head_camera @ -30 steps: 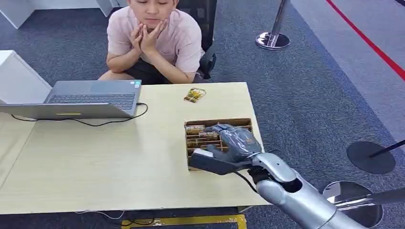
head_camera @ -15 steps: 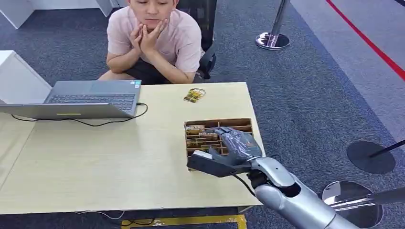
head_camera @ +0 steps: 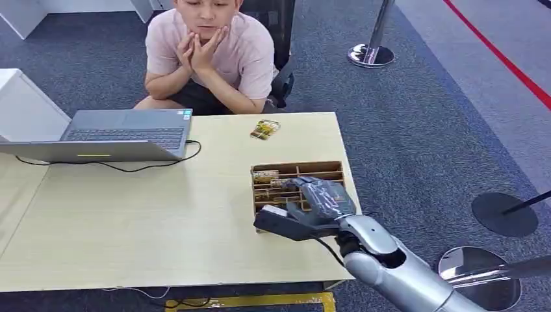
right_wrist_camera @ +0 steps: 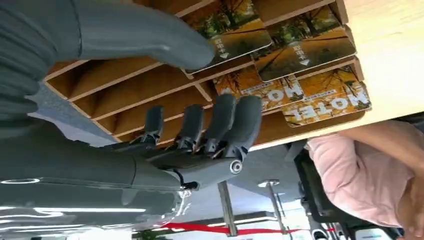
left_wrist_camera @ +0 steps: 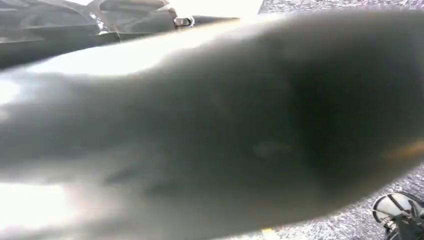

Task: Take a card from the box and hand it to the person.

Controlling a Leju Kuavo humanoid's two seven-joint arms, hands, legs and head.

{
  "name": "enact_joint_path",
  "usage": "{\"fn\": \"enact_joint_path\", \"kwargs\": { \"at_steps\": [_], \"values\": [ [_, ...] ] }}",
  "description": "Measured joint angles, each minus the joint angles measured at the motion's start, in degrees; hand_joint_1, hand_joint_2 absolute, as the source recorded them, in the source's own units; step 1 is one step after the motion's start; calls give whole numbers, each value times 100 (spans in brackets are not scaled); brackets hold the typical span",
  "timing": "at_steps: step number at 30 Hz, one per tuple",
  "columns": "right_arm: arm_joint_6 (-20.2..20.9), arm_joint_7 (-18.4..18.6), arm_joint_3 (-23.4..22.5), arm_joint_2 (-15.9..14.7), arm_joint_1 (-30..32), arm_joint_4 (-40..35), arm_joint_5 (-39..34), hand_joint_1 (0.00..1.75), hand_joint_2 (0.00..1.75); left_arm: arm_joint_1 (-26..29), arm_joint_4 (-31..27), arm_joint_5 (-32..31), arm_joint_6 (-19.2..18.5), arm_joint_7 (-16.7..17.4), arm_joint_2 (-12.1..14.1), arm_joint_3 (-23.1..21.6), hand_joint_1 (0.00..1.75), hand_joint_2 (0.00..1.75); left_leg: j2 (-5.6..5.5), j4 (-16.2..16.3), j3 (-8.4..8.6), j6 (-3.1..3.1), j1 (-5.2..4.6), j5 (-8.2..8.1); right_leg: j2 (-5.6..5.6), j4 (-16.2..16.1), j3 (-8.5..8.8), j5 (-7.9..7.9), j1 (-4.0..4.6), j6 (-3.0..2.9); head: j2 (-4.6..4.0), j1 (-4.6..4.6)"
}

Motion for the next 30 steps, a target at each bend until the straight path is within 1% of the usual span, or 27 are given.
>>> {"fn": "enact_joint_path", "kwargs": {
  "at_steps": [1,4,12,15,16,17,19,23,24,28,30],
  "values": [
    [-7,7,0,2,0,13,16,80,175,0,0,0,0,-2,-7,0,0,0,0,0,0,0,0,0,0,0,0,0,0,0,2,-2],
    [-31,31,2,2,-1,61,66,82,175,0,0,0,0,-17,-17,0,0,0,0,0,0,0,0,0,0,0,0,0,0,0,2,0],
    [-44,39,0,15,-38,166,116,80,175,0,0,0,0,-20,-35,0,0,0,0,0,0,0,0,0,0,0,0,0,0,0,2,0],
    [-44,42,2,15,-50,199,127,84,175,-1,0,0,0,-20,-39,0,0,0,0,0,0,0,0,0,0,0,0,0,0,0,2,0],
    [-44,46,2,17,-55,210,142,89,175,-2,0,0,0,-24,-39,0,0,0,0,0,0,0,0,0,0,0,0,0,0,0,2,0],
    [-44,50,2,20,-59,221,155,89,175,-2,0,0,0,-28,-42,0,0,0,0,0,0,0,0,0,0,0,0,0,0,0,2,0],
    [-44,66,2,31,-66,238,184,96,175,-3,0,0,0,-44,-46,0,0,0,0,0,0,0,0,0,0,0,0,0,0,0,2,0],
    [-61,101,4,35,-71,275,227,98,175,-7,0,0,0,-50,-63,0,0,0,0,0,0,0,0,0,0,0,0,0,0,0,0,0],
    [-70,103,4,35,-72,280,241,103,175,-7,0,0,0,-50,-63,0,0,0,0,0,0,0,0,0,0,0,0,0,0,0,2,0],
    [-105,129,15,46,-71,284,291,99,175,-12,0,0,0,-50,-68,0,0,0,0,0,1,0,0,0,0,0,0,0,0,0,2,-2],
    [-116,149,28,46,-71,284,317,101,175,-13,0,0,0,-48,-68,0,0,0,0,0,1,0,0,0,0,0,0,0,0,0,2,0]
  ]
}}
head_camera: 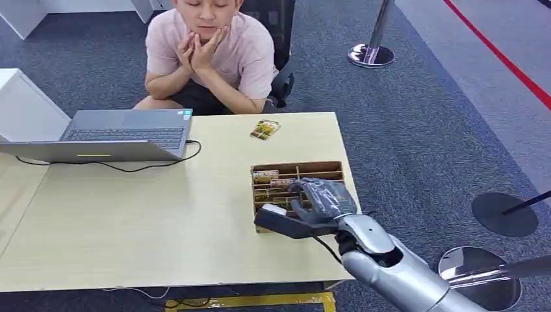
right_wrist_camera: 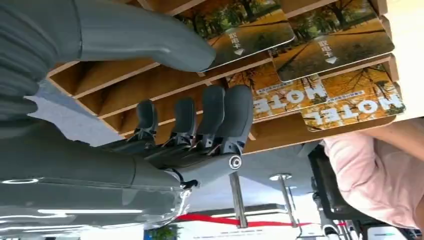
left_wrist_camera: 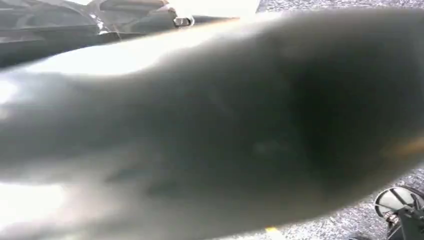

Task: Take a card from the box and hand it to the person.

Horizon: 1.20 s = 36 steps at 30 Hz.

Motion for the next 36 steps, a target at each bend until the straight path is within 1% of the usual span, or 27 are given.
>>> {"fn": "enact_joint_path", "kwargs": {
  "at_steps": [2,7,9,12,13,16,17,30,34,36],
  "values": [
    [-9,0,15,0,1,0,4,96,175,-1,0,0,0,-2,0,0,0,0,0,0,0,0,0,0,0,0,0,0,0,0,0,0],
    [-24,11,42,0,5,0,24,94,175,-2,0,0,0,0,0,0,0,0,0,0,0,0,0,0,0,0,0,0,0,0,0,0],
    [-22,17,48,0,5,0,37,98,175,-3,0,0,0,-2,0,0,0,0,0,0,0,0,0,0,0,0,0,0,0,0,-2,0],
    [-22,20,55,0,6,0,57,96,175,-3,0,0,0,-2,0,0,0,0,0,0,0,0,0,0,0,0,0,0,0,0,0,0],
    [-22,22,57,0,7,0,63,99,175,-4,0,-2,0,-2,0,0,0,0,0,0,0,0,0,0,0,0,0,0,0,0,-2,0],
    [-15,44,61,0,8,0,72,101,175,-5,0,-4,0,-4,0,0,0,0,0,0,0,0,0,0,0,0,0,0,0,0,0,0],
    [-13,55,61,0,8,0,72,99,175,-6,0,-4,-2,-9,0,0,0,0,0,0,0,0,0,0,0,0,0,0,0,0,0,0],
    [-11,63,129,0,19,42,72,101,175,-9,0,-39,-4,-39,0,0,0,0,0,0,0,0,0,0,0,0,0,0,0,0,0,0],
    [-11,70,129,0,36,79,72,98,175,-9,0,-39,-4,-39,0,0,0,0,0,0,0,0,0,0,0,0,0,0,0,0,-2,0],
    [-11,70,131,0,45,92,70,99,175,-9,0,-39,-4,-39,0,0,0,0,0,0,0,0,0,0,0,0,0,0,0,0,0,-2]
  ]
}}
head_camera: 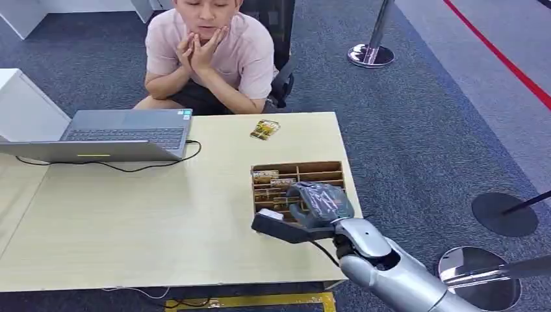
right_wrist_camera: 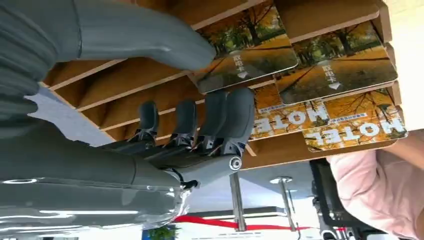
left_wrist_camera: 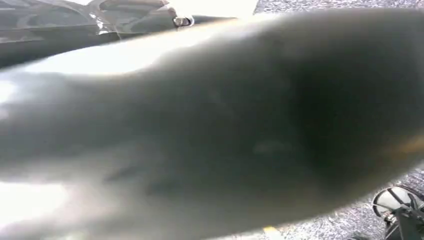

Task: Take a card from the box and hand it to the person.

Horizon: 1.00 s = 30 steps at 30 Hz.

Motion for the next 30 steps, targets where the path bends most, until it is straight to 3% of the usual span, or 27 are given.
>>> {"fn": "enact_joint_path", "kwargs": {
  "at_steps": [30],
  "values": [
    [-2,33,0,101,-70,219,0,96,175,-2,0,-2,0,-15,-35,0,0,0,0,0,1,0,0,0,0,0,2,0,0,0,0,0]
  ]
}}
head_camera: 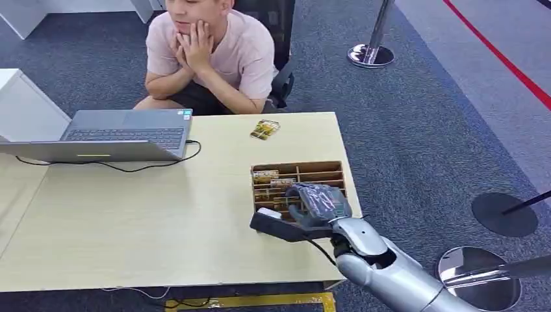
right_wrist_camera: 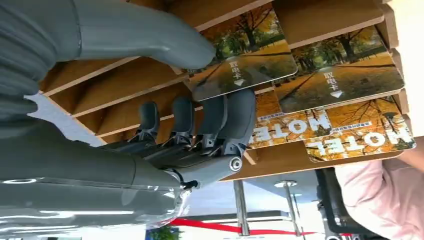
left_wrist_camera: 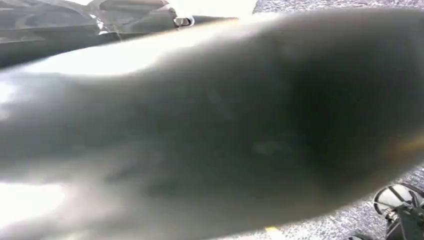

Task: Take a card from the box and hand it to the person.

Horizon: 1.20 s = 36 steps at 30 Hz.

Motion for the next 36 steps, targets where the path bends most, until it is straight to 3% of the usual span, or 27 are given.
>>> {"fn": "enact_joint_path", "kwargs": {
  "at_steps": [12,22,23,30,35,36],
  "values": [
    [85,-24,4,116,-100,46,-31,115,175,-1,0,7,-11,-42,-11,0,0,0,0,0,0,0,0,0,0,0,0,0,0,0,0,0],
    [122,-26,33,160,-115,140,-33,115,175,0,0,33,-24,-245,-11,0,0,0,0,0,-1,0,0,0,0,0,0,0,0,0,0,2],
    [125,-26,52,160,-115,149,-33,112,175,0,0,33,-24,-258,-11,0,0,175,0,0,0,0,0,0,0,0,0,0,0,0,0,2],
    [129,-35,105,166,-124,192,-50,110,175,0,0,33,-26,-326,-11,0,0,175,0,0,5,0,0,0,0,0,3,0,0,0,0,2],
    [131,-35,105,164,-125,195,-68,122,175,0,0,33,-50,-326,-11,0,0,175,0,0,7,0,0,0,0,0,6,0,0,0,0,0],
    [133,-37,105,164,-125,195,-70,159,175,0,0,33,-52,-328,-11,0,0,175,0,0,8,0,0,0,0,0,6,0,0,0,0,2]
  ]
}}
